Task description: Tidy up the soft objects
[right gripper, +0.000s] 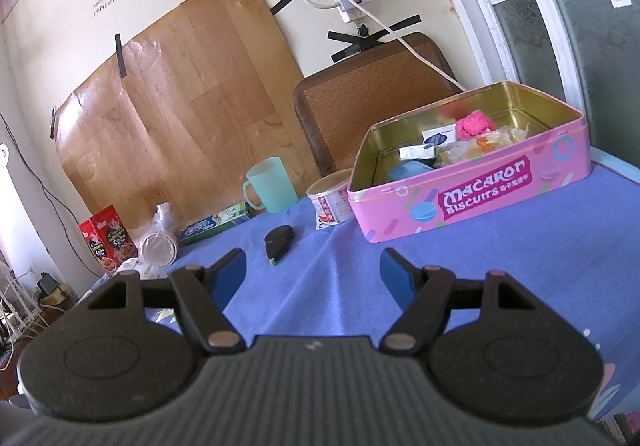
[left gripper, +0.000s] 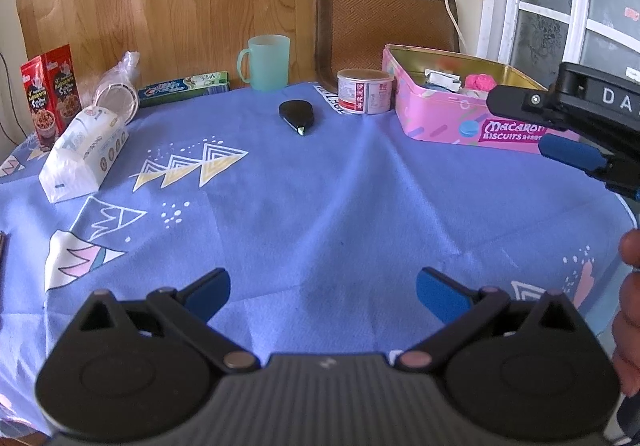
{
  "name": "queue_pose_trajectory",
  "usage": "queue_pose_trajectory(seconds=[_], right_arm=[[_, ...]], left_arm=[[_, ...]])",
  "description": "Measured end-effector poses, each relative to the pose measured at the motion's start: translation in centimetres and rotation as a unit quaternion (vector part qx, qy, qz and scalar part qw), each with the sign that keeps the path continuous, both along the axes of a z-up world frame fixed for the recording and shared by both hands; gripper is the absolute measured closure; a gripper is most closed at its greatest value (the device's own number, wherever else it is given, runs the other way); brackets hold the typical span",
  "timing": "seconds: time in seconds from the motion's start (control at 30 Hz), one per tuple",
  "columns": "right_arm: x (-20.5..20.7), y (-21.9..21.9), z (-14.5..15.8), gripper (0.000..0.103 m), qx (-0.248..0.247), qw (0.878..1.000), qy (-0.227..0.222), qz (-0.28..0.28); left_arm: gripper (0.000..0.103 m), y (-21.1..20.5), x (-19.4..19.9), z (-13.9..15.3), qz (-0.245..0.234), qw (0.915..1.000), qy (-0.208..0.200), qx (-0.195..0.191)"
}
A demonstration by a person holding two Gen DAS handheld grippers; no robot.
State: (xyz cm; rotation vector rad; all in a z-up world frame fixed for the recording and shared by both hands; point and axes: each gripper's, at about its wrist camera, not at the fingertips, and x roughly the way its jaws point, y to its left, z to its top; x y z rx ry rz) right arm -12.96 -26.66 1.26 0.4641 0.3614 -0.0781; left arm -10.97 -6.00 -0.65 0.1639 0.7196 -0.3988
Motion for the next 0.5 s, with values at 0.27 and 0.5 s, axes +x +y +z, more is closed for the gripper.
queue_pose_trajectory(seconds=[0.27,0.5], right_arm=[[0.0,0.2,0.0,0.027,-0.003,1.000,-0.001,-0.001],[0.4,-0.2,-0.2,0.027,-0.012,1.000,0.005,-0.009]], left_arm=[[0.000,0.2,0.1,0.1,0.002,1.0000,-0.001,-0.003],[0.000,-0.5,1.2,-0.5,-0.007,0.9999,0.008,-0.001]])
